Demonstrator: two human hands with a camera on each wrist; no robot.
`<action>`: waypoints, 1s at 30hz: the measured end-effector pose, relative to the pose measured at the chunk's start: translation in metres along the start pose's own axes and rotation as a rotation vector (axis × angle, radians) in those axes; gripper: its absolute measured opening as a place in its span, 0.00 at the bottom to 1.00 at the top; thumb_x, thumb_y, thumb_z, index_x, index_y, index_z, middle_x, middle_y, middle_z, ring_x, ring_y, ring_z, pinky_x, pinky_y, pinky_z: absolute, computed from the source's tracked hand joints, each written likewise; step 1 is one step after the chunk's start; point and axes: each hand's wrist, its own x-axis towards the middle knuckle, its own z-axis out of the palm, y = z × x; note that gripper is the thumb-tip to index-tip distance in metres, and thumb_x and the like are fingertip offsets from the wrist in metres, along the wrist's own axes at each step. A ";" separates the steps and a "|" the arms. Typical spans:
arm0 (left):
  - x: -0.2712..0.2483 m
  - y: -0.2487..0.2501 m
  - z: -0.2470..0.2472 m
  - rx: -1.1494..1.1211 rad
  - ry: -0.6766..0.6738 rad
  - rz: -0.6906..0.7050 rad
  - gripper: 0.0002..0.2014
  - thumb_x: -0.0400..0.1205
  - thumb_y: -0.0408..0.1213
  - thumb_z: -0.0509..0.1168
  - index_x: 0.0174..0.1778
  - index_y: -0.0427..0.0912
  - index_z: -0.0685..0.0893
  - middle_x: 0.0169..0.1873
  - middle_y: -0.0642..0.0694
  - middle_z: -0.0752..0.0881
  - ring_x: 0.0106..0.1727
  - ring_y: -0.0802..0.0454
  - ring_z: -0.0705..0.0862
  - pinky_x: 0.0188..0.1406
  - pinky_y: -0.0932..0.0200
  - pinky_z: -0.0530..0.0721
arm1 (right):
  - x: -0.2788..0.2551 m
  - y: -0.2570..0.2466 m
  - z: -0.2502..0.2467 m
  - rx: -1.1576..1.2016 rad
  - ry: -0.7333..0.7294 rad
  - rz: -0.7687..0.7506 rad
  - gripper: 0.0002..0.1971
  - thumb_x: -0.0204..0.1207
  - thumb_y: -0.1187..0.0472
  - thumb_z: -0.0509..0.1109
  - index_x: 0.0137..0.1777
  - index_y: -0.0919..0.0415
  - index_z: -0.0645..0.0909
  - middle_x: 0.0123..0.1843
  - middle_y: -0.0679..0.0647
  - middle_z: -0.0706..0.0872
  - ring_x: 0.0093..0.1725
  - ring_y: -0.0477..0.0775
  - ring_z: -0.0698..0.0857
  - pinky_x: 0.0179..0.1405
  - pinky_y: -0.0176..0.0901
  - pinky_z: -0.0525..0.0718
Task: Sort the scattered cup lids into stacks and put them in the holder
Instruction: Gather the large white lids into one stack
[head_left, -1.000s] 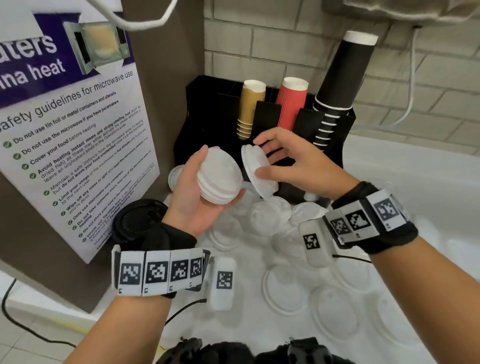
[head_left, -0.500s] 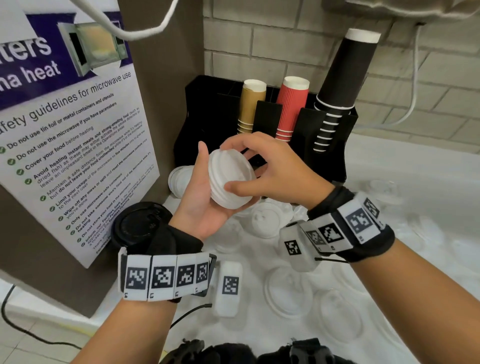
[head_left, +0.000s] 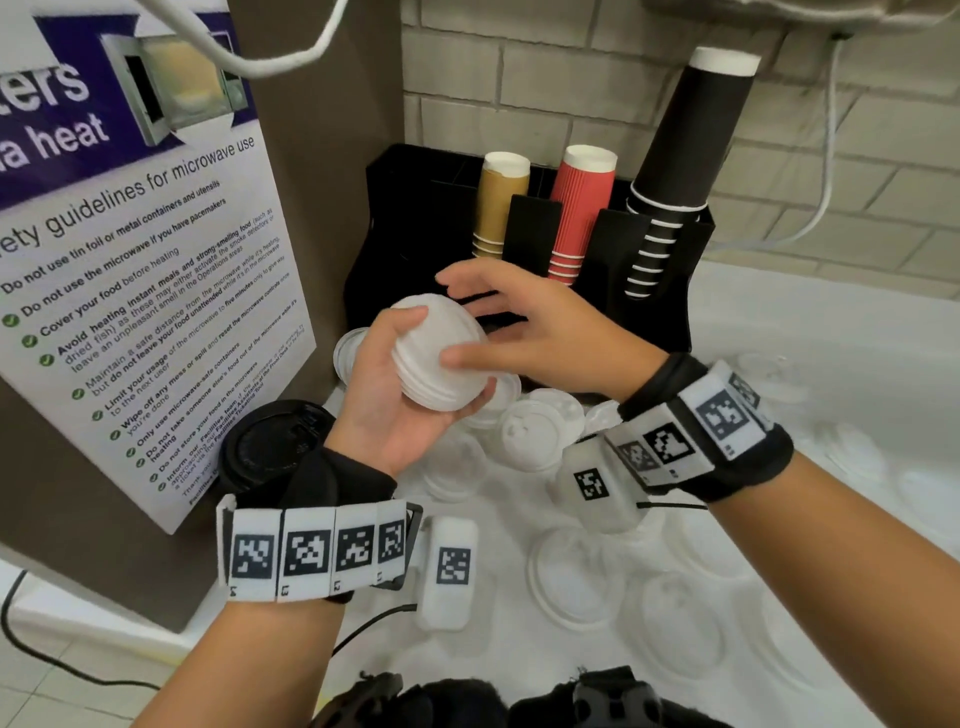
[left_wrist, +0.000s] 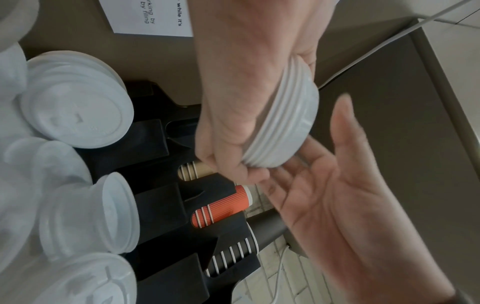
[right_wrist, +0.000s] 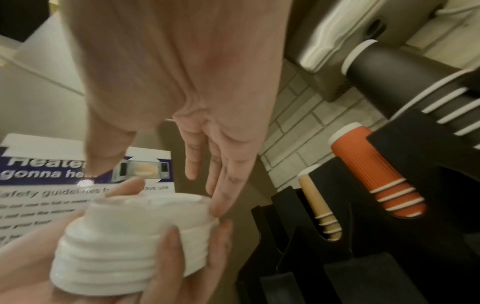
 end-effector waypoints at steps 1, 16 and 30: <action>0.000 0.002 -0.001 -0.023 0.005 0.004 0.21 0.76 0.48 0.63 0.62 0.43 0.81 0.57 0.39 0.85 0.58 0.43 0.84 0.49 0.49 0.82 | -0.003 0.004 -0.004 0.040 0.013 0.031 0.25 0.73 0.53 0.76 0.69 0.53 0.76 0.67 0.49 0.80 0.64 0.44 0.82 0.58 0.39 0.85; 0.005 -0.002 -0.001 -0.111 0.075 -0.062 0.22 0.77 0.51 0.62 0.63 0.44 0.73 0.53 0.41 0.78 0.55 0.42 0.78 0.46 0.52 0.82 | -0.091 0.062 0.058 -0.990 -0.961 0.139 0.58 0.58 0.43 0.83 0.82 0.51 0.50 0.74 0.58 0.62 0.56 0.62 0.79 0.45 0.49 0.81; 0.006 -0.014 -0.004 -0.175 0.097 -0.074 0.23 0.74 0.49 0.65 0.63 0.44 0.76 0.54 0.40 0.82 0.54 0.41 0.82 0.53 0.46 0.82 | -0.058 0.029 -0.031 -0.211 -0.107 0.182 0.28 0.64 0.52 0.81 0.63 0.46 0.74 0.55 0.48 0.80 0.48 0.39 0.81 0.44 0.32 0.82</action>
